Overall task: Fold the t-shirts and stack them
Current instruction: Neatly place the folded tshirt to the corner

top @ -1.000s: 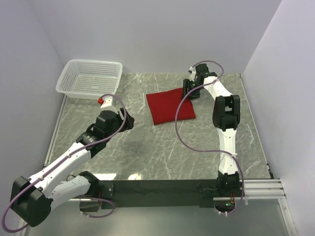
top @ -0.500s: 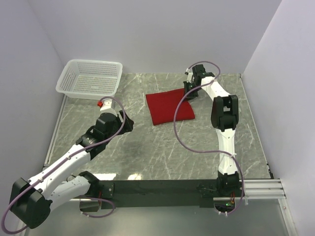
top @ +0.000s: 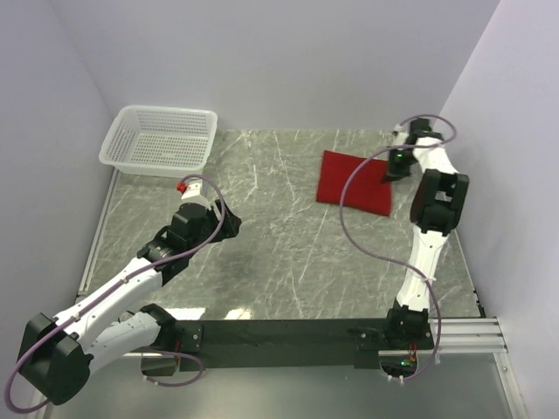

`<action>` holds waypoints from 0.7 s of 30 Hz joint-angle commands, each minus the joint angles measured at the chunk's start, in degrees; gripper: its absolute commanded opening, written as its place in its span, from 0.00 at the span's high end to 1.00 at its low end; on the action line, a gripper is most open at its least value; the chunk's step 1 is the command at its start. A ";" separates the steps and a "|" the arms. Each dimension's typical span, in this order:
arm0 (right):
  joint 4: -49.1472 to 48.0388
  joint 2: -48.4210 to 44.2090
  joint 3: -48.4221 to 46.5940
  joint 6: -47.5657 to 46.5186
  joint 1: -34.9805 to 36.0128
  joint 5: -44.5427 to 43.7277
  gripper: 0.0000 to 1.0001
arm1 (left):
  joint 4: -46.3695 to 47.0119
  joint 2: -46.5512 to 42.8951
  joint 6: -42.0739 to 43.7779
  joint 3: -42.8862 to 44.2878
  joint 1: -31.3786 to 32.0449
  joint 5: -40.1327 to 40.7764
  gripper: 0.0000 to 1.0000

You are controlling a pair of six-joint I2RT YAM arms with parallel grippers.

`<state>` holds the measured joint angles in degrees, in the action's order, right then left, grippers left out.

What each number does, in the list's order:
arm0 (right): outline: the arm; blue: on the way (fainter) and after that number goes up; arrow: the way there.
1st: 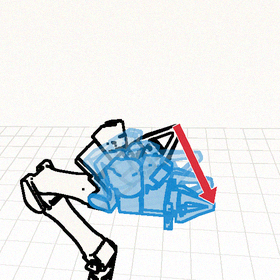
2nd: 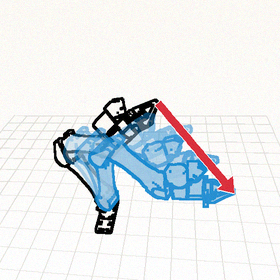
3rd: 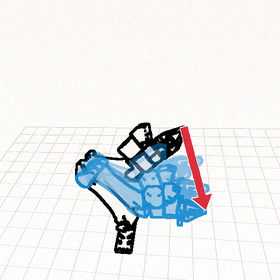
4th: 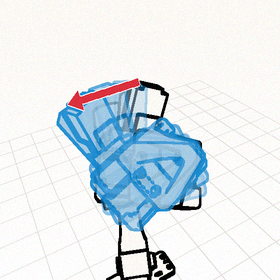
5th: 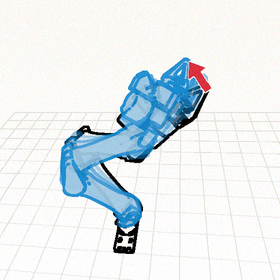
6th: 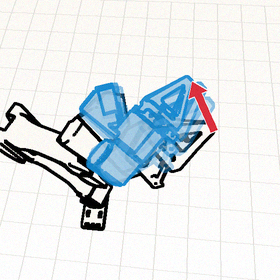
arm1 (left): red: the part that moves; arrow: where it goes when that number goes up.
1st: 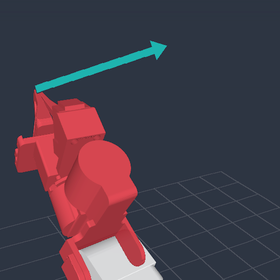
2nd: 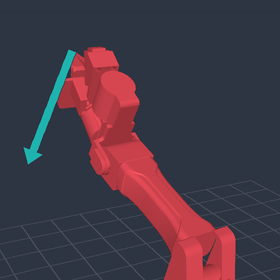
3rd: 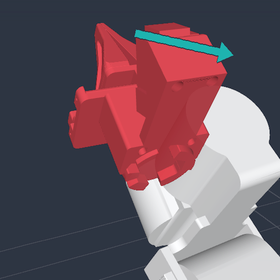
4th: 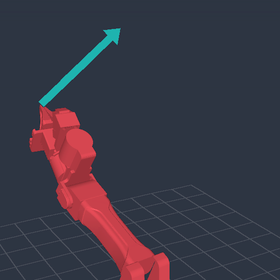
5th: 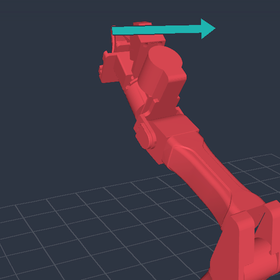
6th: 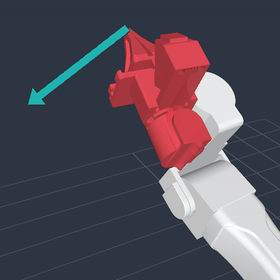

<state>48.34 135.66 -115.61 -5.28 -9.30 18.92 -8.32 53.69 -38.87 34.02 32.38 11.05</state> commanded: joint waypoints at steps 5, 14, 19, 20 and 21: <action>6.24 -0.22 -9.01 -8.69 -8.45 -7.93 1.00 | 5.94 1.85 -1.29 -0.80 -0.13 -3.84 0.24; 3.35 0.75 -14.64 -6.68 -8.98 -13.90 0.73 | 7.00 4.49 -1.12 0.26 -0.21 -5.69 0.25; 0.80 -2.14 -13.59 -6.32 -7.84 -17.24 0.40 | 5.69 4.23 0.02 1.48 -0.13 -4.90 0.24; 0.53 -2.85 -13.15 -6.50 -7.58 -18.38 0.38 | 5.33 4.14 0.29 2.18 -0.13 -4.64 0.24; 0.27 -3.64 -11.58 -6.85 -7.40 -18.48 0.35 | 4.98 4.05 0.46 2.54 -0.21 -4.11 0.24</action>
<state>51.42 136.18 -127.90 -11.73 -17.41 3.70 -4.16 58.19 -39.62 33.61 32.38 6.39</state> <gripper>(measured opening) 0.628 0.761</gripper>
